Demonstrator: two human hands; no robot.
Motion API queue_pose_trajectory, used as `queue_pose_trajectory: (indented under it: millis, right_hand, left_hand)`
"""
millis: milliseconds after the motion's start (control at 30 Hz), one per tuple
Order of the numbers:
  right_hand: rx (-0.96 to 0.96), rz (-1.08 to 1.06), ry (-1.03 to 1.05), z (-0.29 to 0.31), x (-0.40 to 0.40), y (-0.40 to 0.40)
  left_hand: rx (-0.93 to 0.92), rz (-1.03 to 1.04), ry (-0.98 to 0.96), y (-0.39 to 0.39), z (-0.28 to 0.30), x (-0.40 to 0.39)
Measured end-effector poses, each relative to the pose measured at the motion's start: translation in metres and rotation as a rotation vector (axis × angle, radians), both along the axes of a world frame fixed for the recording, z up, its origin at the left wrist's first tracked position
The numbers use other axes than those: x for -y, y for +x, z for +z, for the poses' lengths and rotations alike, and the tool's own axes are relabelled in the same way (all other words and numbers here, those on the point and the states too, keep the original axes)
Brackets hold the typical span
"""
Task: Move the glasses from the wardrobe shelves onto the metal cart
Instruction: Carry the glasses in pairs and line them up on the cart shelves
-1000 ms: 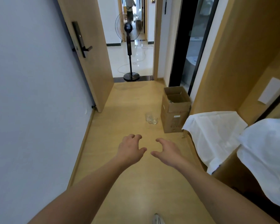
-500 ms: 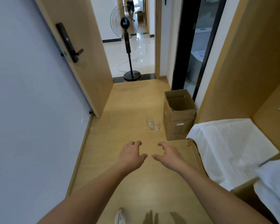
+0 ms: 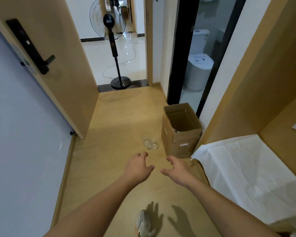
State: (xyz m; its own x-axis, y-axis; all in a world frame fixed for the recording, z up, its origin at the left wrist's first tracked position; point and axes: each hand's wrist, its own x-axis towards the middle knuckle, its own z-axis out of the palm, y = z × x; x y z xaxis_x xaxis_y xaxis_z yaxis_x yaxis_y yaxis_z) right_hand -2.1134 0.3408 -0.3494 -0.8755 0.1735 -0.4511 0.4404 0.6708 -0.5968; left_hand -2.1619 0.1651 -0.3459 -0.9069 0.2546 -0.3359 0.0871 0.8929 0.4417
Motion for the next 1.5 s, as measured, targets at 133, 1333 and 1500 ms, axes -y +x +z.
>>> queue_pose_trajectory:
  millis: [133,1333,1500]
  right_hand:
    - [0.038,-0.033,0.026,-0.005,0.01,-0.066]
    - [0.523,-0.168,-0.197,-0.197,-0.01,-0.473]
    - [0.582,-0.369,-0.273,-0.291,-0.007,-0.505]
  left_hand:
    - [0.036,0.005,0.031,-0.07,-0.004,0.011]
    - [0.542,0.218,-0.054,-0.465,-0.172,-0.013]
    - [0.643,0.157,-0.068,-0.519,-0.258,-0.026]
